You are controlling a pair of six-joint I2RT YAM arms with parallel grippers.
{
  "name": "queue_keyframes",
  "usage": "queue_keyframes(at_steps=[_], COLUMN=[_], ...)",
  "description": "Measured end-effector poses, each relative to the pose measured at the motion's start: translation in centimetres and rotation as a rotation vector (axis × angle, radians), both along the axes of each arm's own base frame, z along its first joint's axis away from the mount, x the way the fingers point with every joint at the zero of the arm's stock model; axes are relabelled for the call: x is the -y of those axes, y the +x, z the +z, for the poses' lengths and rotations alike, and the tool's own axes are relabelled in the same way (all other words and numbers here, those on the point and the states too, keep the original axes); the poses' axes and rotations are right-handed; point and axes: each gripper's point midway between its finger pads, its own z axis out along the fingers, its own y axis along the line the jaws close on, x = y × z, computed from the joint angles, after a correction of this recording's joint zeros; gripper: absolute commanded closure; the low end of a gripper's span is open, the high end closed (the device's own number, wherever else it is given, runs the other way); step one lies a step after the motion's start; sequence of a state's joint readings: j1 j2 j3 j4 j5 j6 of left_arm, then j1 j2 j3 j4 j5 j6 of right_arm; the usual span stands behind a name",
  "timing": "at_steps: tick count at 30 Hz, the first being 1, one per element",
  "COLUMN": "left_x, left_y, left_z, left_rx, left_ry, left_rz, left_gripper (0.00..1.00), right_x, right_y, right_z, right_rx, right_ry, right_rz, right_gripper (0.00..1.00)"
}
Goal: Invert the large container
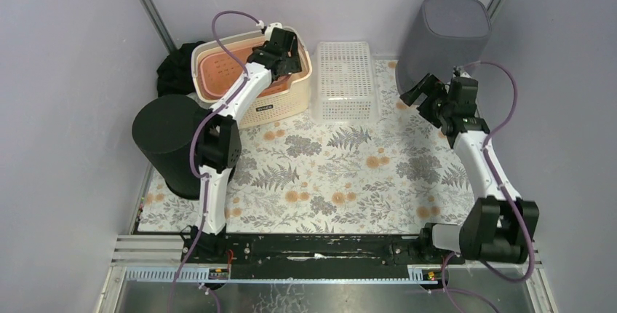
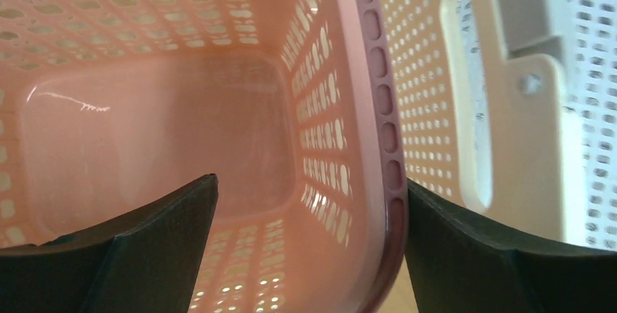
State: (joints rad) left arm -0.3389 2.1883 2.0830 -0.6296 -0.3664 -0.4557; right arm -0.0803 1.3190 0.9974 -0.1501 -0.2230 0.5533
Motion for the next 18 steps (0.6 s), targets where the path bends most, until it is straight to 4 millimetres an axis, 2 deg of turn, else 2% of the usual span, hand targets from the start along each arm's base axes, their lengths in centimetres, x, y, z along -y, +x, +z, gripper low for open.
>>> queue_keyframes(at_steps=[5, 8, 14, 16, 18], left_x=[0.1, 0.4, -1.1, -1.3, -1.2], left_y=[0.8, 0.8, 0.3, 0.1, -0.2], left_z=[-1.5, -1.3, -0.9, 0.3, 2.4], left_rx=[-0.011, -0.011, -0.028, -0.013, 0.022], left_ry=[-0.002, 0.013, 0.032, 0.020, -0.003], left_rz=[0.004, -0.032, 0.004, 0.006, 0.005], left_gripper=[0.77, 0.98, 1.00, 1.00, 1.00], right_x=[-1.9, -3.4, -5.5, -5.6, -5.7], right_y=[-2.6, -3.5, -4.8, -5.3, -5.8], right_z=[0.5, 0.3, 0.8, 1.5, 2.3], right_rx=[0.011, -0.001, 0.002, 0.019, 0.036], right_ry=[0.016, 0.033, 0.031, 0.028, 0.024], right_rz=[0.067, 0.123, 0.191, 0.199, 0.203], right_gripper=[0.01, 0.00, 0.01, 0.01, 0.00])
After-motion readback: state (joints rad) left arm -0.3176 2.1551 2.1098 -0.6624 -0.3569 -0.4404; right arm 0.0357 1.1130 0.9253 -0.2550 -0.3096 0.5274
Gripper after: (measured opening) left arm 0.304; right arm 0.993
